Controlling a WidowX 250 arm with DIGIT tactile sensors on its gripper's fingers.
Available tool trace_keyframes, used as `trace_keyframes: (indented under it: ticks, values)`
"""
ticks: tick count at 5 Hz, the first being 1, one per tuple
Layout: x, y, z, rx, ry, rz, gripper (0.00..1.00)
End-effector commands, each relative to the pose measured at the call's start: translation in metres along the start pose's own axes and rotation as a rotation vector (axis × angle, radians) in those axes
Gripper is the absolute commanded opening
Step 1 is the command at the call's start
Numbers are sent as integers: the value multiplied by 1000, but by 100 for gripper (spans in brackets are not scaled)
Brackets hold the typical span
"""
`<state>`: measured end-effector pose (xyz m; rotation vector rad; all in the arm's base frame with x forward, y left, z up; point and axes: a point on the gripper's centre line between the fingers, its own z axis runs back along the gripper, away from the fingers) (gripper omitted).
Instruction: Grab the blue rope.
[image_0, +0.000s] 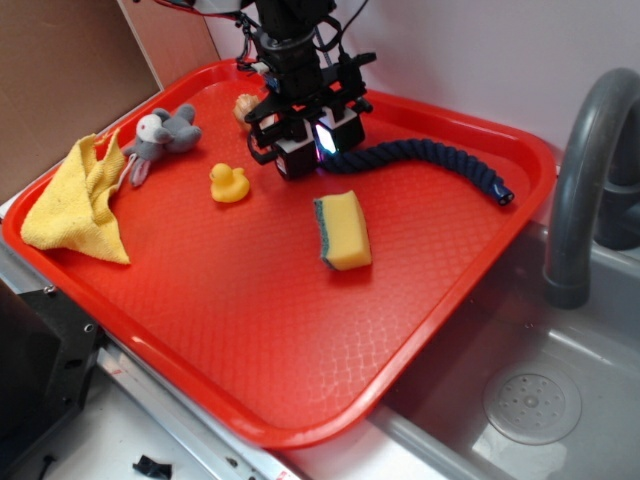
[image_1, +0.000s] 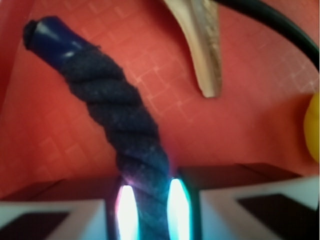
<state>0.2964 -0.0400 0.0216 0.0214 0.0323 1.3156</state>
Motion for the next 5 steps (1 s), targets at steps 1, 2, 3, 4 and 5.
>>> trace_keyframes:
  ticks: [1,2,3,4,5]
  values:
    - [2,20,98,-75,46,-422,0]
    - [-11,40,135,-104,81,-673,0]
    - [-17,66,166,-129,101,-925,0]
    - [-18,92,191,-139,14,-992,0]
    - [-19,100,194,-141,-15,-1025,0]
